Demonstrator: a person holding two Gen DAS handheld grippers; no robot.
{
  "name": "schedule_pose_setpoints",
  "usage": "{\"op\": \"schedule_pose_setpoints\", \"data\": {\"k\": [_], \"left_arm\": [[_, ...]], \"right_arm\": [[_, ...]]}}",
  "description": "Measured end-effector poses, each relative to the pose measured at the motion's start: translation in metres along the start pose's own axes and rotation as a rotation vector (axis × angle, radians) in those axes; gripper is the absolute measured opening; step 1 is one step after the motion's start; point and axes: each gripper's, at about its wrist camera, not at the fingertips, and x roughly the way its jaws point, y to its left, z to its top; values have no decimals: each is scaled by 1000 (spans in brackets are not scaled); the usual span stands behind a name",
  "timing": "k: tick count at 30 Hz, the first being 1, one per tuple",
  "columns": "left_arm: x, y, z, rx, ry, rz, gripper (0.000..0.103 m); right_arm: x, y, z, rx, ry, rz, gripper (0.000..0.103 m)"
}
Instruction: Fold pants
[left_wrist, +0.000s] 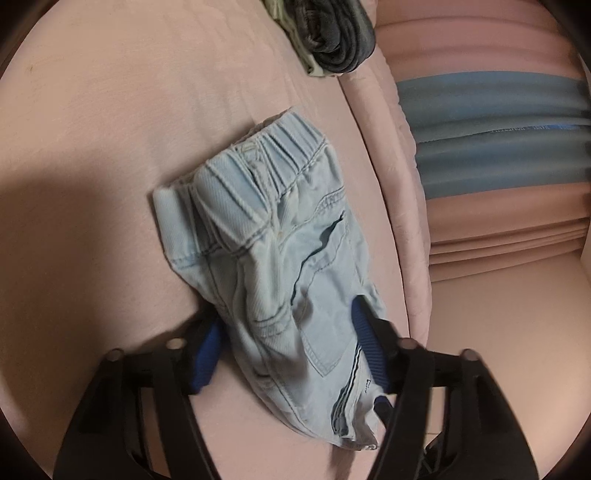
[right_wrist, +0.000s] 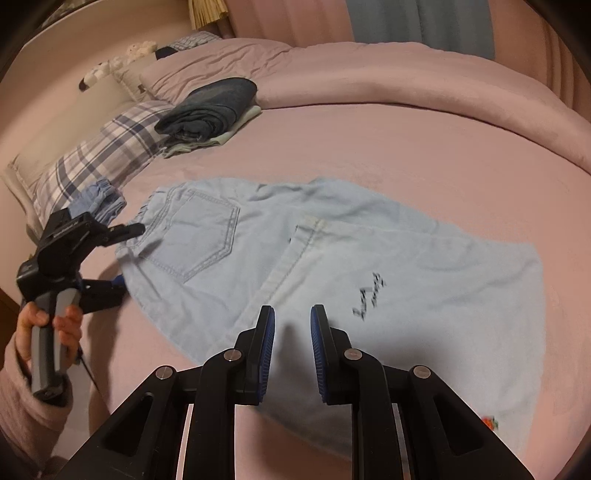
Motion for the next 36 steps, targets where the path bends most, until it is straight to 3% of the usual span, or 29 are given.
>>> {"op": "schedule_pose_setpoints", "data": {"k": [1,5,10,13,14,22,26,30,36], "left_arm": [[-1,0,0,19,-4,24,29],[-2,4,-1,29,-15,37,25],[-3,-12,-5,154,-28,98,23],[-3,-22,-6,230,-43,116,23],[-2,-25,-6,254,-46,127,23],[-1,-30,-9,313,-48,169,23],[-1,-36,-9,336,-56,181,23],[0,-41,-11,359,-56,191,23],[-7,-61,-17,434,-68,189,23]], "right_arm": [[4,0,5,6,1,0,19],[19,-1,23,27,9,-14,19],[50,4,48,-4,26,-59,19],[87,2,55,-3,121,-109,19],[89,2,54,1,114,-110,19],[44,6,35,-12,96,-71,19],[19,23,11,-66,97,8,19],[36,39,-18,-133,171,6,21],[30,30,-13,-49,150,50,24]]}}
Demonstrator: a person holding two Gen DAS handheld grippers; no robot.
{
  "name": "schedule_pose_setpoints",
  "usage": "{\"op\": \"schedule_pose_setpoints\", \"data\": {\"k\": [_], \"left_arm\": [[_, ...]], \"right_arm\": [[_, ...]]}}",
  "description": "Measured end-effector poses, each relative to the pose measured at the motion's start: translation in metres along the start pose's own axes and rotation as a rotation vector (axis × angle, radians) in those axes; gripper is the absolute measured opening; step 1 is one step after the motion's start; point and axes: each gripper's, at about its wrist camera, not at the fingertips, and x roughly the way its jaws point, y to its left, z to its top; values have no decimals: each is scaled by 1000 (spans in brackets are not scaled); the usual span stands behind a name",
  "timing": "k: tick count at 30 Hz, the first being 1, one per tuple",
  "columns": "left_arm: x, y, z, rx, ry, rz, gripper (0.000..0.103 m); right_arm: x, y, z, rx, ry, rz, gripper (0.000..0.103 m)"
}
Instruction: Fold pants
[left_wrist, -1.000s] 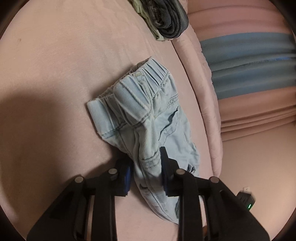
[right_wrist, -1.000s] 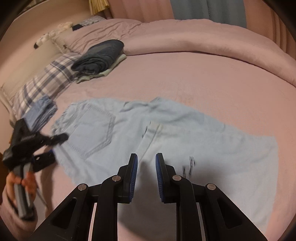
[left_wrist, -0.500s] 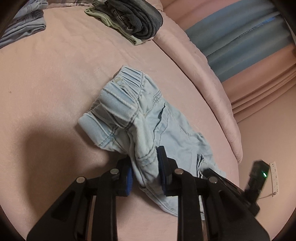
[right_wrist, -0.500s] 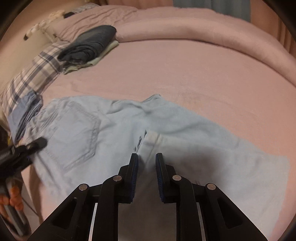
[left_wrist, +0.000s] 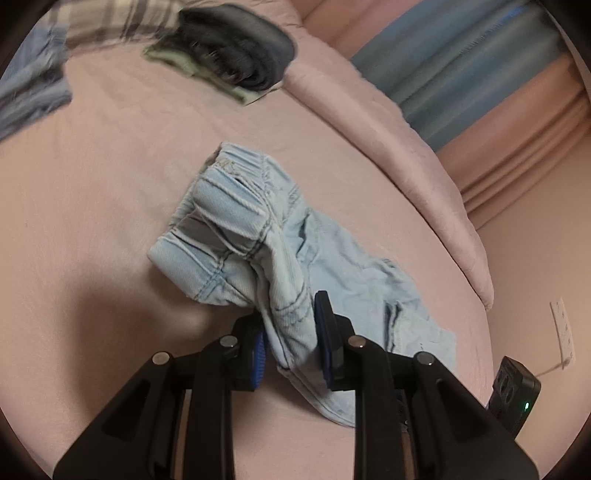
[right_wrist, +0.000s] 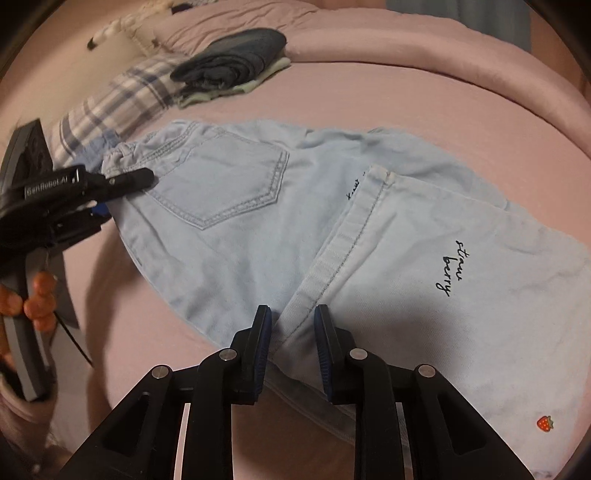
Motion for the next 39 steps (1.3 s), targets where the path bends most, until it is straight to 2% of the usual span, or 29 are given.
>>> {"op": "schedule_pose_setpoints", "data": {"k": [2,4,5,6,9,13,14,18,22,24,26,27,30,32,35,36,39], "left_arm": [[-5,-13,0,49,-14,-7,23],[-10,-29,0,102,-29,-19,22],[-11,-38,0,127,-35,-26,22],[-13,-46,0,152,-41,-35,22],[-14,-72,-4,232,-49,-62,23],[-7,-106,-14,345,-31,-98,23],[-2,-115,-18,374,-13,-114,23],[16,-141,-34,462,55,-147,23],[45,-161,-56,541,157,-151,24],[57,-168,-67,575,206,-166,34],[65,-172,-75,585,251,-193,66],[66,-173,-78,590,260,-198,71],[68,-170,-85,608,278,-205,73],[66,-159,-84,590,288,-200,72],[63,-143,-79,542,288,-180,73],[62,-133,-77,513,290,-170,73],[60,-107,-72,439,289,-146,73]], "right_arm": [[-7,-11,-2,71,-27,65,24],[-12,-25,-5,163,-56,134,31],[-15,-35,-7,225,-75,170,40],[-16,-42,-10,271,-89,195,43],[-23,-67,-15,404,-138,295,43],[-30,-83,-23,499,-193,361,50],[-31,-88,-26,521,-203,369,53],[-37,-106,-41,610,-241,400,54],[-40,-126,-56,721,-287,510,54],[-42,-136,-63,774,-320,571,55],[-38,-140,-64,826,-348,629,57],[-38,-144,-68,856,-366,660,58],[-38,-155,-79,944,-410,728,60],[-34,-157,-83,990,-438,780,72],[-31,-156,-85,1025,-452,792,73],[-31,-155,-84,1022,-444,782,73],[-31,-150,-68,990,-379,651,72]]}}
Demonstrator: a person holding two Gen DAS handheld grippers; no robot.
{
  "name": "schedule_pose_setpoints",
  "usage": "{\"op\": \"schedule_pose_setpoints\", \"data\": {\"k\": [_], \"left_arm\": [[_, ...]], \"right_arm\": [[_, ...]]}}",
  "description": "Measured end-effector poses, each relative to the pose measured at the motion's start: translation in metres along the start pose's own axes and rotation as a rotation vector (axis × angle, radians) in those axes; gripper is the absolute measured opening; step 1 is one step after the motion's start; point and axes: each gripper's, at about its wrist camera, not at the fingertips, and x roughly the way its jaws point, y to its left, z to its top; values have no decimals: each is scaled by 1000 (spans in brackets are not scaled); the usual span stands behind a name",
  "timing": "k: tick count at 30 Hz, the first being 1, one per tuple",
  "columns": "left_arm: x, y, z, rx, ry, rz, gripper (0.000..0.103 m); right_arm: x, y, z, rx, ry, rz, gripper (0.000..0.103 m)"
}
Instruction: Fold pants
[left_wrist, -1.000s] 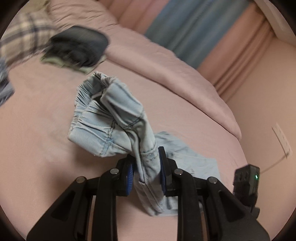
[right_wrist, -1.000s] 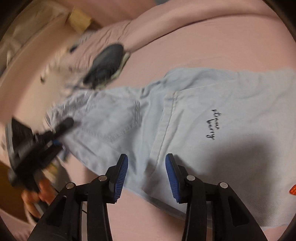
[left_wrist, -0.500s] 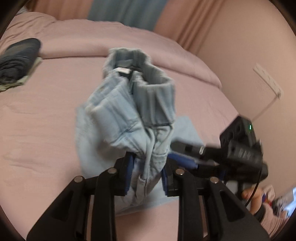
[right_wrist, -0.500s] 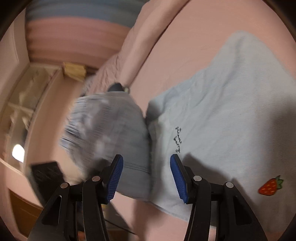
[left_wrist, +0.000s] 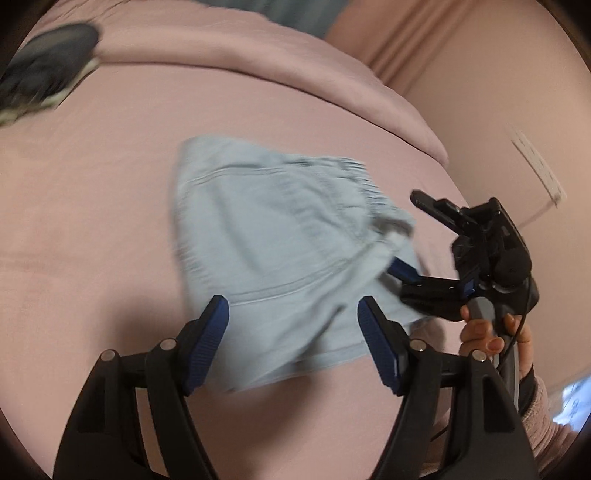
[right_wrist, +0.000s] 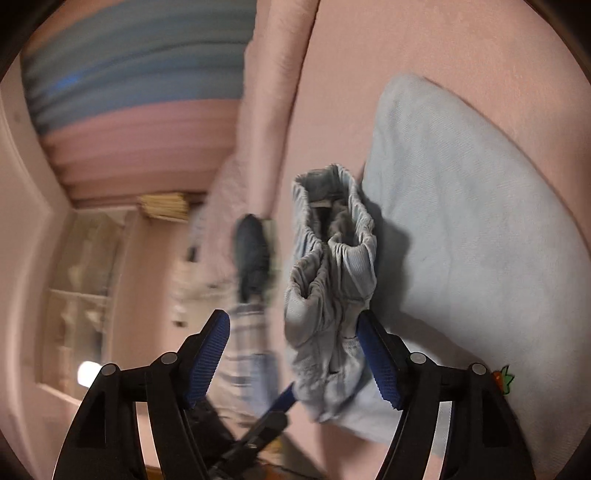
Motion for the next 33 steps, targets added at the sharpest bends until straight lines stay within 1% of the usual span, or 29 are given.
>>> {"op": "schedule_pose_setpoints", "data": {"k": [1,2,4,5,6,7,8,9,10,11,12,14,17,19,21,24,27,28,33], "left_arm": [[-3,4,-4,-16,-5,9,73],[-4,11,-6,-36,-9,24,73],[-6,21,-8,-67,-10,36,73],[-7,26,-9,-88,-10,42,73],[-7,28,-9,-100,-11,45,73],[-9,32,-10,-110,-12,48,73],[-9,33,-11,-122,-12,52,73],[-10,36,-12,-132,-12,51,73],[-10,39,-12,-142,-11,50,73],[-6,35,-11,-148,-11,52,73],[-8,40,-12,-154,-11,52,73],[-10,44,-12,-165,-13,49,73],[-15,43,-11,-169,-19,46,73],[-17,45,-12,-168,-20,43,73],[-17,46,-10,-167,-21,45,73],[-20,46,-12,-171,-19,38,73],[-20,47,-12,-166,-11,30,73],[-18,44,-11,-161,-6,28,73],[-15,36,-6,-131,10,16,73]], "right_arm": [[6,6,0,-30,11,-61,72],[14,15,0,-67,17,-139,72],[29,25,3,-120,32,-244,72],[38,30,2,-148,37,-295,71],[34,29,6,-163,39,-315,64],[41,32,4,-192,43,-350,59],[41,33,6,-209,43,-373,48],[43,36,7,-230,41,-399,40],[45,39,5,-261,37,-425,37],[44,40,5,-280,33,-434,31],[45,42,6,-308,28,-442,27],[45,56,2,-392,14,-450,23],[37,76,-5,-514,-7,-443,23],[30,91,-6,-564,-33,-436,23],[19,97,-7,-594,-53,-433,23],[1,102,-5,-603,-86,-430,23],[-20,97,-3,-581,-115,-443,23],[-18,98,-4,-574,-119,-448,23],[-33,78,-3,-496,-131,-472,23]]}}
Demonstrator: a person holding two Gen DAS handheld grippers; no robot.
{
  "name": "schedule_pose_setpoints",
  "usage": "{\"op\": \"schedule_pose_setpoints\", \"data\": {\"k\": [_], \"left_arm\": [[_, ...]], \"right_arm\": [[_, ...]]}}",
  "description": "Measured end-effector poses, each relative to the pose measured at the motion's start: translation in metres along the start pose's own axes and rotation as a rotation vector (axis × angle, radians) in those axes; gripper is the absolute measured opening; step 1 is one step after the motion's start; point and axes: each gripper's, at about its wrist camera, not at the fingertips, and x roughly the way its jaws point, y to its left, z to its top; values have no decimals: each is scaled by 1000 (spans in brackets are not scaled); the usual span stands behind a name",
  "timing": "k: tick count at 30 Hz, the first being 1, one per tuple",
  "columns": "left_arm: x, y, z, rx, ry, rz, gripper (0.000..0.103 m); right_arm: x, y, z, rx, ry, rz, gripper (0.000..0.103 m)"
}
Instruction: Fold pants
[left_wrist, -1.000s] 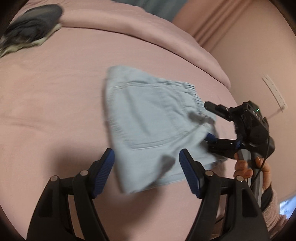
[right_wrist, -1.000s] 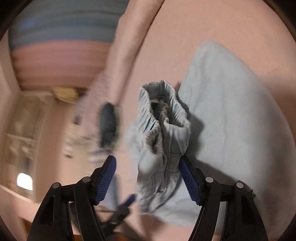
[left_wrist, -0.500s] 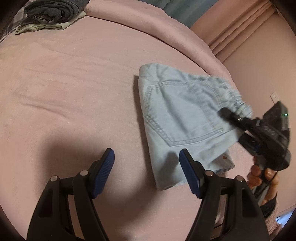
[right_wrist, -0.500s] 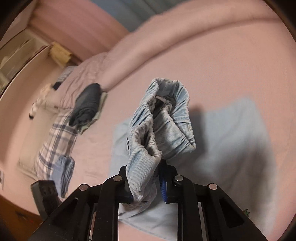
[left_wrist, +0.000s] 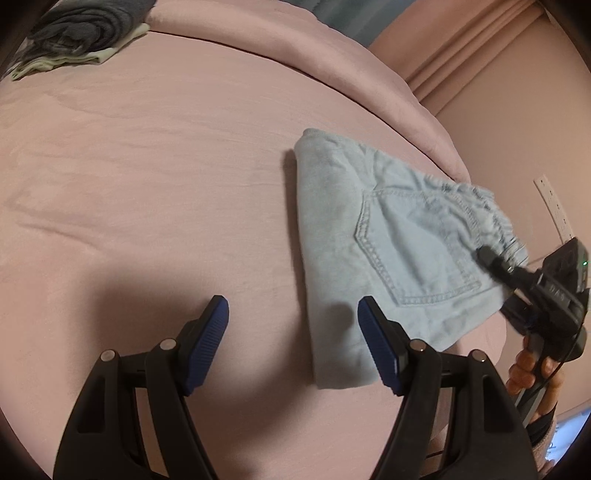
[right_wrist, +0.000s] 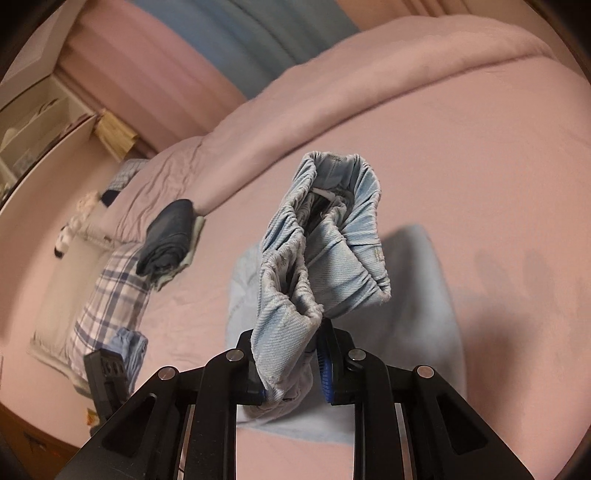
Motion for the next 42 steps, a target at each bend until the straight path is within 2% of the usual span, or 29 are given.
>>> {"op": "schedule_pose_setpoints", "data": {"k": [11,21,42], "left_arm": [[10,-15,6,58,37,26,74],[24,-38,13,108,48,62,74],[46,-84,24,250,71,80,74]], "right_arm": [[14,-34,-20,110,56,-39,23],[16,-46,-24,133,75,-38,24],[12,-58,-31,148,79,8,25]]}}
